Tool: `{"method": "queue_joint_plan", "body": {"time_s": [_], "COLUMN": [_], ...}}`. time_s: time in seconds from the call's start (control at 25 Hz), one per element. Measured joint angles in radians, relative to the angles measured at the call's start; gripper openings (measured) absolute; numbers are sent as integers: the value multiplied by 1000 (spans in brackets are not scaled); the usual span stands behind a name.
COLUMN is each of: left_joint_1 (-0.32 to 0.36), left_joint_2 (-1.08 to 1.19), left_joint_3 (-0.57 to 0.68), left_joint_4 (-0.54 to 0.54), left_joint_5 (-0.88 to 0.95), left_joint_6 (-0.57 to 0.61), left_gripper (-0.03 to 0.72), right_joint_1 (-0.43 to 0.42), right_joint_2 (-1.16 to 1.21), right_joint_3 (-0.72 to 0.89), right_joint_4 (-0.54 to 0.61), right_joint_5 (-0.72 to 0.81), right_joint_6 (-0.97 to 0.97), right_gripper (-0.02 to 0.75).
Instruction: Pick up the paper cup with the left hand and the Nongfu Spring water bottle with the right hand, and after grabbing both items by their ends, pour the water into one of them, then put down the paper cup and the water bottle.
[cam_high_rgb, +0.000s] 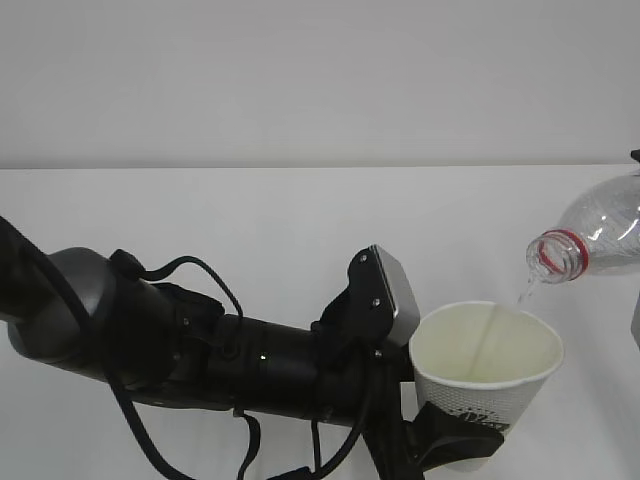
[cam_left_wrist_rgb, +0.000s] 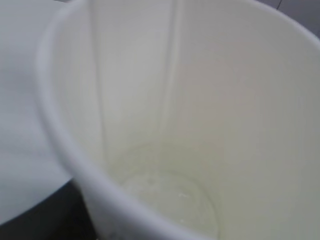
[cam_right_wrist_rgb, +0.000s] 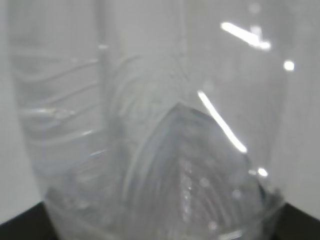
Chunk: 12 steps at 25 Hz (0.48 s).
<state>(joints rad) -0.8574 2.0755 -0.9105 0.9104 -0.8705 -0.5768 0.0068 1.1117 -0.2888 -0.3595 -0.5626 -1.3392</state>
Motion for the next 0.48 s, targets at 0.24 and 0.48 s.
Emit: {"method": "queue_joint_plan", "body": {"time_s": [0.24, 0.48], "left_joint_1": [0, 0], "left_joint_2": [0, 0], "left_joint_3": [0, 0], "left_joint_4": [0, 0], "left_joint_5": [0, 0], "left_joint_6": [0, 0], "left_gripper": [507, 507], "right_joint_1": [0, 0], "right_joint_2": [0, 0], "right_joint_3": [0, 0], "right_joint_4": [0, 0], "right_joint_5": [0, 0], "right_joint_6": [0, 0], "right_gripper": [468, 468]}}
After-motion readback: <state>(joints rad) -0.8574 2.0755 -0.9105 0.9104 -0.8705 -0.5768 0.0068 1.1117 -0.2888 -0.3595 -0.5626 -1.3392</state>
